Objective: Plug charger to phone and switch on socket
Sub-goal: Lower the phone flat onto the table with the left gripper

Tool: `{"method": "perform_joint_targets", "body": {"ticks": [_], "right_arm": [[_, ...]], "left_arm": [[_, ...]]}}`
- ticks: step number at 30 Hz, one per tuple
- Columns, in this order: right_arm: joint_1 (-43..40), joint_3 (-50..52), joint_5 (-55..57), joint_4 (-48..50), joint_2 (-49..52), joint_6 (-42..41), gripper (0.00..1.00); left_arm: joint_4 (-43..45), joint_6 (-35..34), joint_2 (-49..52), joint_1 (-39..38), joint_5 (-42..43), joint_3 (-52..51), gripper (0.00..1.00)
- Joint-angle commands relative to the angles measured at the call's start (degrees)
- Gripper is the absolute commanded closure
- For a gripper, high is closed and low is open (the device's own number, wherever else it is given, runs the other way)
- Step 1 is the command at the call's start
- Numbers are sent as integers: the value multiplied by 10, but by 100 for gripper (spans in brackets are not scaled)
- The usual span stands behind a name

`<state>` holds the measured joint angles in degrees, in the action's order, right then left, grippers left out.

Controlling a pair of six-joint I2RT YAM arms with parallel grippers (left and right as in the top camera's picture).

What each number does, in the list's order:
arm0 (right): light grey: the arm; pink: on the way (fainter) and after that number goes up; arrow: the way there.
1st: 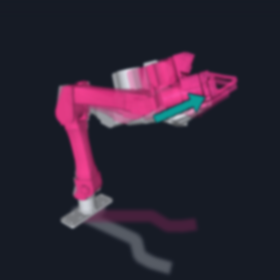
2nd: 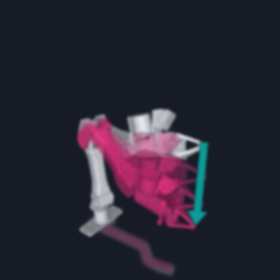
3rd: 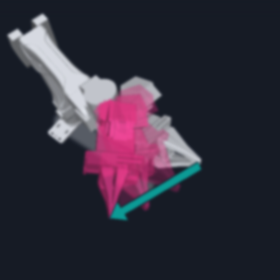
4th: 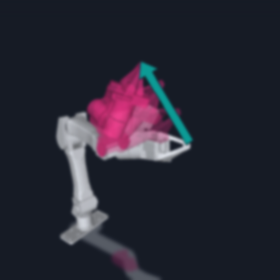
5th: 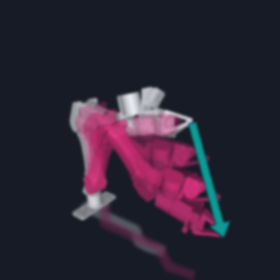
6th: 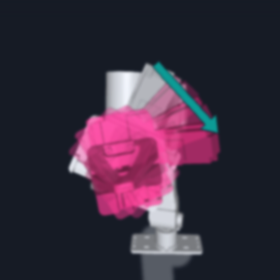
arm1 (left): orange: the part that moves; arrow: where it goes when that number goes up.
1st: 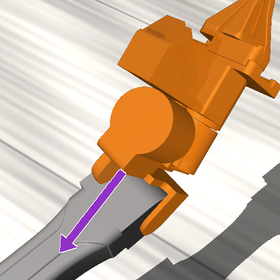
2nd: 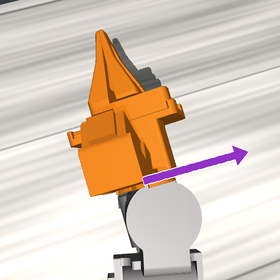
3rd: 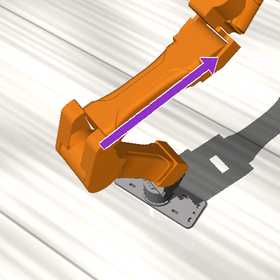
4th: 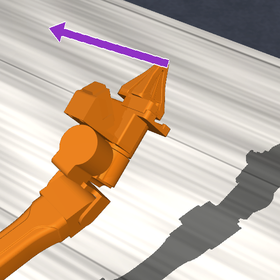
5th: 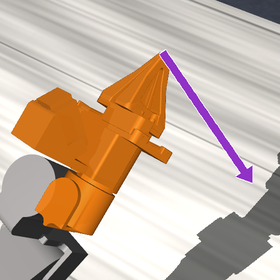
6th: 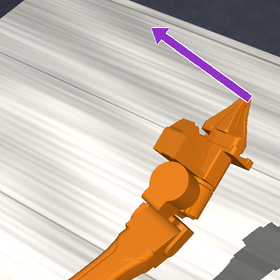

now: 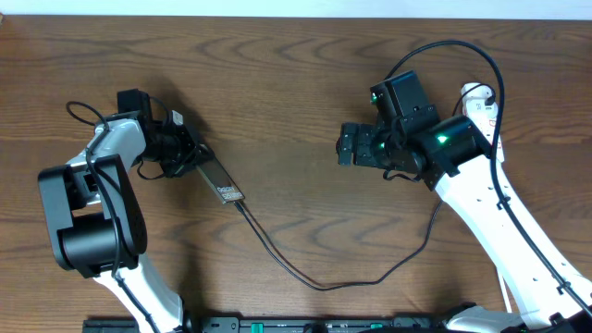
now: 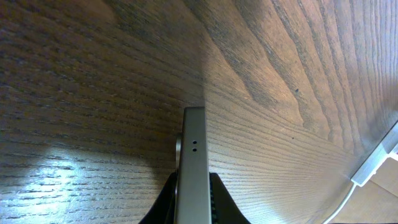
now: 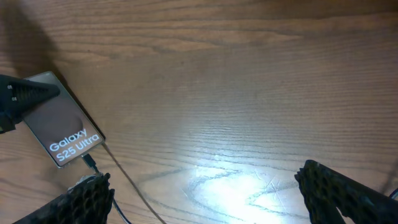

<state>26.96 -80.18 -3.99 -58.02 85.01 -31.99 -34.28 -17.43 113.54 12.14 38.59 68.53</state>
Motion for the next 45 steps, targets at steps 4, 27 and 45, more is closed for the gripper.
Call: {"method": "perform_joint_targets", "body": {"ticks": [4,27,45], "right_arm": [[9,-4,10,-1,4,1,5],[9,-4,11,-1,4,-1,5],[9,-3,11,-1,4,-1,5]], "left_arm": [[-4,6,0,-1,-24,-7,92],[-2,6,0,-1,-48,-31,92],[-8,6,0,-1,-48,-32,83]]}}
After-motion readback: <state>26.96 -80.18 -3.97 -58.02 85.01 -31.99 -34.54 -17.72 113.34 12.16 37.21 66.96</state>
